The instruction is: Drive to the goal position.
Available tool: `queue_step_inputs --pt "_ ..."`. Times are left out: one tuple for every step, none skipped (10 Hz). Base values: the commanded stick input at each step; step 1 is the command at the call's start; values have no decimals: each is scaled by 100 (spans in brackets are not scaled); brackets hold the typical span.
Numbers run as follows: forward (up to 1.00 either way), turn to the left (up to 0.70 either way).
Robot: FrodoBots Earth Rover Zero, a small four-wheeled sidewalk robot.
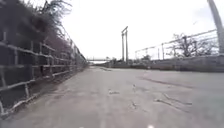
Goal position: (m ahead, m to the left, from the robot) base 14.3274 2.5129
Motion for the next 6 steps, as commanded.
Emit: queue_step_inputs --pt "70 0" --pt "70 0" --pt "70 0" --pt "70 0" --pt "70 0" --pt "70 0"
